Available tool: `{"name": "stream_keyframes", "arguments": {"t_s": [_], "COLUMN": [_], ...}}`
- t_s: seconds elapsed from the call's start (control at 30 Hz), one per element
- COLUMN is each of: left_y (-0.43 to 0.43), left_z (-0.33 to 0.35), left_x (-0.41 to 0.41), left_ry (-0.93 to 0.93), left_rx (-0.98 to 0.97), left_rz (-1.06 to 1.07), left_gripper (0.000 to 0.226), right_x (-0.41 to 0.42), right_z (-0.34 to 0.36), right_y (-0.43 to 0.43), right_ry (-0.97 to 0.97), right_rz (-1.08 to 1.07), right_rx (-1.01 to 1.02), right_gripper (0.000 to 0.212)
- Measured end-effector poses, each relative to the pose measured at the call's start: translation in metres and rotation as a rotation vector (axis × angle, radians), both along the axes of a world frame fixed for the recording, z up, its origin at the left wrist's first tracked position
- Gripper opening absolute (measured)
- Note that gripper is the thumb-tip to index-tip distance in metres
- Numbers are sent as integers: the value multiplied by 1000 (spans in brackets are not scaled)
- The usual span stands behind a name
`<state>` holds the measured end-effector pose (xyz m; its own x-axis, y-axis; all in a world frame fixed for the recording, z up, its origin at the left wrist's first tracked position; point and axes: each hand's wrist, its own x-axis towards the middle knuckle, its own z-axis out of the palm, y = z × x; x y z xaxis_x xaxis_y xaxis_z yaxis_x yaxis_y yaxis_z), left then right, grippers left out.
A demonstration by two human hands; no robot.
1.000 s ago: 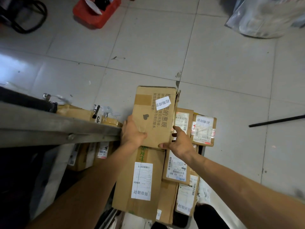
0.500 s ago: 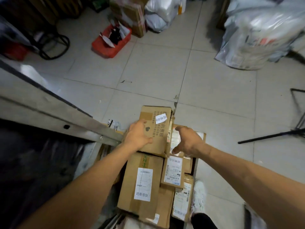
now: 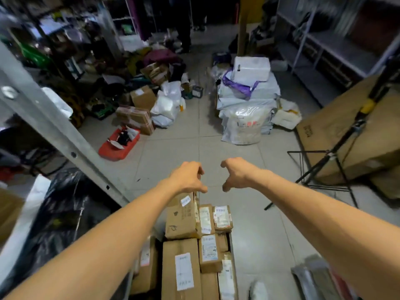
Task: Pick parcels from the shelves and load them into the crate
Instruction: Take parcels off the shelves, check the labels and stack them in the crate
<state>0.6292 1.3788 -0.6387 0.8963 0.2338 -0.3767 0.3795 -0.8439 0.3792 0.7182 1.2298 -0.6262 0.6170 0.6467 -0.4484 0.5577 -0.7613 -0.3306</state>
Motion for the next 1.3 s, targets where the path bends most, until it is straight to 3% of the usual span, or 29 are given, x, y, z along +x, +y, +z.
{"name": "stream_keyframes", "arguments": {"t_s": [0.2, 0.4, 0.67, 0.83, 1.0, 1.2, 1.3], "left_y": [-65, -152, -287, -339, -398, -492, -546], "left_z": [86, 145, 175, 182, 167, 162, 171], "left_x": [-18, -25, -66, -90, -114, -148, -173], "left_ry": [16, -55, -84, -139, -71, -97, -137], "left_rx": [91, 89, 115, 102, 67, 15, -56], "left_rz": [-180, -302, -620, -768, -984, -1245, -1363], "left_gripper": [58, 56, 52, 48, 42, 42, 36], "right_x": [-33, -84, -183, -231, -284, -354, -394], "right_z": [108, 164, 177, 182, 187, 199, 198], "right_y": [-86, -187, -295, -346, -405, -488, -529], "right_ry": [-122, -183, -167, -165, -144, -296, -298], "right_rz": [-76, -174, -331, -456, -601, -937, -1100], "right_rx": [21, -5, 6, 33, 19, 85, -1], "right_gripper": [69, 66, 72, 49, 71, 66, 67]}}
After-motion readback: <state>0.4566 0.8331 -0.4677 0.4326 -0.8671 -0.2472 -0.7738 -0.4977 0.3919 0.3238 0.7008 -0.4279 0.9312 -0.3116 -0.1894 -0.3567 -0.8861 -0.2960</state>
